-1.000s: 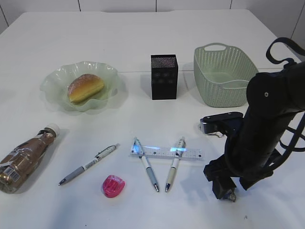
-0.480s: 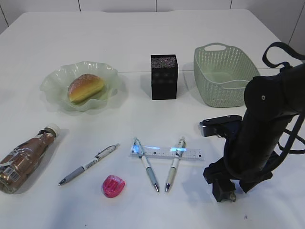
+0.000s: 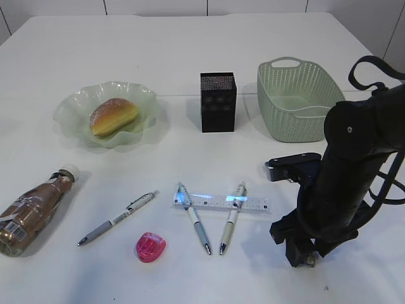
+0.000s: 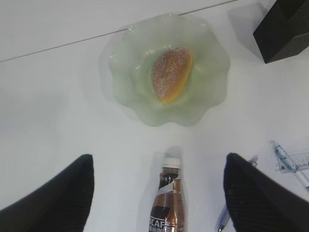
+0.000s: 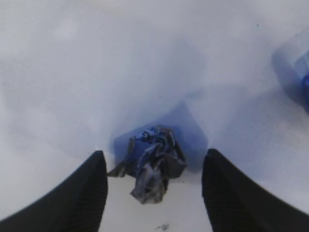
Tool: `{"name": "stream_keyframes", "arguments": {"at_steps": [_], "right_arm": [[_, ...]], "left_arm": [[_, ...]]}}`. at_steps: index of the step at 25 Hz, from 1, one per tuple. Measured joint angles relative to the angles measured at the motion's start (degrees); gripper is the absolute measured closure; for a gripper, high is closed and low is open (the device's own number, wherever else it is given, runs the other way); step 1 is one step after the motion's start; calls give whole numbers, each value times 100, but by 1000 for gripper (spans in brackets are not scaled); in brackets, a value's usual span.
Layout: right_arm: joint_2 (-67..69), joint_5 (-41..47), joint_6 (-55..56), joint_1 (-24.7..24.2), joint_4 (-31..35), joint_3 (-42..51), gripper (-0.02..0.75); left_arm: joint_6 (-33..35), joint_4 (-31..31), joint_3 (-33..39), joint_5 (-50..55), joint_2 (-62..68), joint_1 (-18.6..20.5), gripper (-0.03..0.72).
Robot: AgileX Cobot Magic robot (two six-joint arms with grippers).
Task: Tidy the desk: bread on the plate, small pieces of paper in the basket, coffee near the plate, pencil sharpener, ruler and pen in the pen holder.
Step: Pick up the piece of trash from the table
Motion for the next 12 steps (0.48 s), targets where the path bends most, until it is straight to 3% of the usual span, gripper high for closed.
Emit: {"name": "stream_keyframes", "arguments": {"at_steps": [3, 5, 12], "right_arm": [[0, -10, 0, 0, 0, 0, 300], [0, -10, 0, 0, 0, 0, 417], [0, -10, 0, 0, 0, 0, 542]], "left_arm": [[0, 0, 0, 0, 0, 0, 96], [0, 0, 0, 0, 0, 0, 96], [0, -146, 0, 0, 0, 0, 96]]}}
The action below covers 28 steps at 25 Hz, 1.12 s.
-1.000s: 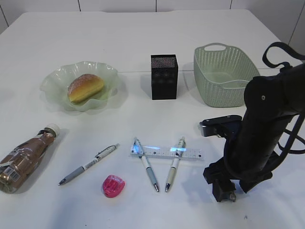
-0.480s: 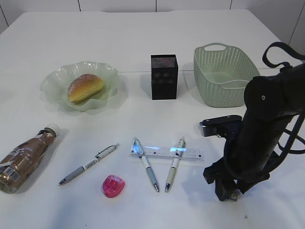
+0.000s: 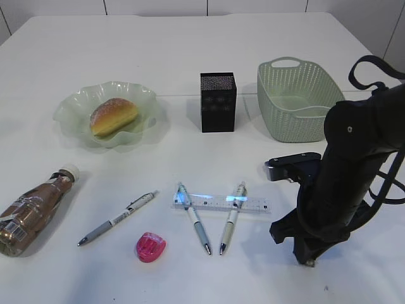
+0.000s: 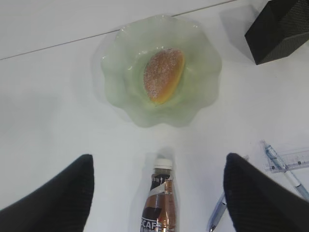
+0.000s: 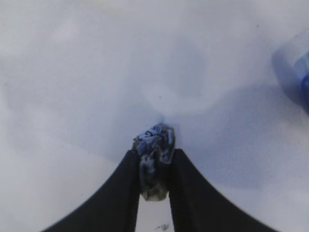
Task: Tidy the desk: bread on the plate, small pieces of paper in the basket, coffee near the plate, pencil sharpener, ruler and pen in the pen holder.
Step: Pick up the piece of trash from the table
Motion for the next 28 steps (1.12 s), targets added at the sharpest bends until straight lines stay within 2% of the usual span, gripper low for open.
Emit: {"name": "stream_keyframes", "arguments": {"at_steps": [5, 6, 11, 16, 23, 28], "right_arm": [[0, 0, 0, 0, 0, -3, 563], [0, 26, 9, 0, 0, -12, 620], [0, 314, 9, 0, 0, -34, 695], [0, 610, 9, 0, 0, -42, 703], [0, 1110, 106, 0, 0, -550, 706], [0, 1778, 261, 0, -94, -1455, 706]], "left_arm": [[0, -95, 0, 0, 0, 0, 96], [0, -100, 0, 0, 0, 0, 96], [0, -109, 0, 0, 0, 0, 96], [0, -113, 0, 0, 0, 0, 96], [0, -122, 0, 0, 0, 0, 96], [0, -122, 0, 0, 0, 0, 96]]}}
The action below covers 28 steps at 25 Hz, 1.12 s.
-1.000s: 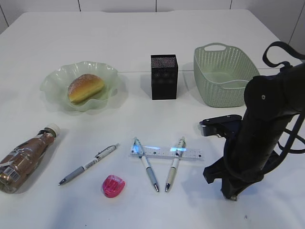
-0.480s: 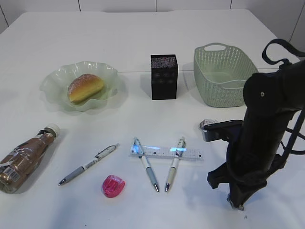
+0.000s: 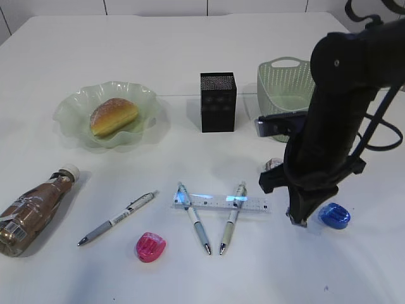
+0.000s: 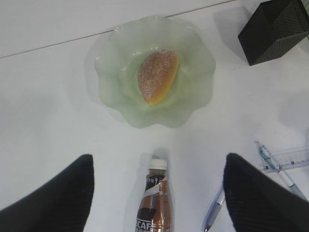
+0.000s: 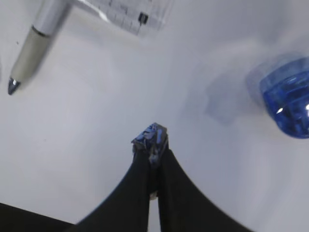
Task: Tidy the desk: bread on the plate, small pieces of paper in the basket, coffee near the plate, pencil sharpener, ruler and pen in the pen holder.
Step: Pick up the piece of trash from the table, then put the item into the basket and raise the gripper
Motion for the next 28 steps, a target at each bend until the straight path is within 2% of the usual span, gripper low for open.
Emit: {"name": "stream_keyframes", "arguments": {"at_steps": [5, 9, 17, 23, 24, 28], "right_arm": [[13, 268, 241, 0, -293, -827, 707], [36, 380, 516, 0, -786, -1616, 707], [36, 220, 992, -42, -1565, -2932, 708], [40, -105, 1077, -280, -1588, -3141, 708], [49, -348, 1091, -493, -1610, -3163, 708], [313, -584, 1091, -782, -1701, -3240, 708]], "left_arm": [[0, 0, 0, 0, 0, 0, 96], [0, -16, 0, 0, 0, 0, 96], [0, -323, 0, 0, 0, 0, 96], [0, -330, 0, 0, 0, 0, 96], [0, -330, 0, 0, 0, 0, 96], [0, -298, 0, 0, 0, 0, 96]]}}
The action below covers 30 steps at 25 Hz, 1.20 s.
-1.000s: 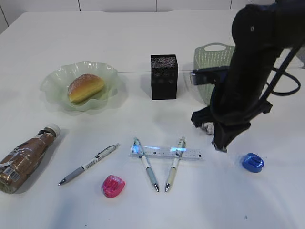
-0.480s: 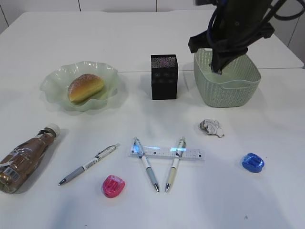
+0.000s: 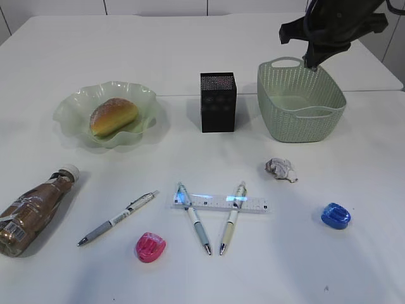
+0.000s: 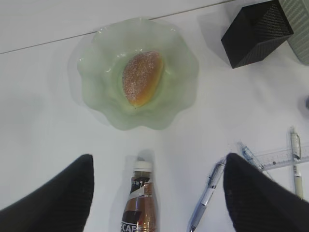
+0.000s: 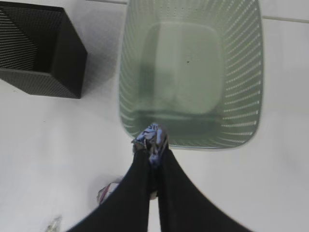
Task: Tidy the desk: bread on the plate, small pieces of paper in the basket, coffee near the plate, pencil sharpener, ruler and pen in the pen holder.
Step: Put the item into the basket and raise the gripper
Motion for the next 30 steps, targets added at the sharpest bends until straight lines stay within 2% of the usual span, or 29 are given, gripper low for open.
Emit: {"name": "stream_keyframes", "arguments": {"at_steps": [7, 15, 23, 26, 30], "right_arm": [[704, -152, 0, -126, -423, -632, 708], [1676, -141, 13, -276, -462, -1721, 708], [2064, -125, 22, -476, -462, -1853, 707], [2178, -125, 22, -499, -462, -1853, 682], [2200, -191, 22, -503, -449, -1862, 580]], "left_arm": [[0, 121, 0, 0, 0, 0, 96], [0, 130, 0, 0, 0, 0, 96], [0, 130, 0, 0, 0, 0, 96], [0, 130, 0, 0, 0, 0, 96], [0, 130, 0, 0, 0, 0, 96]]}}
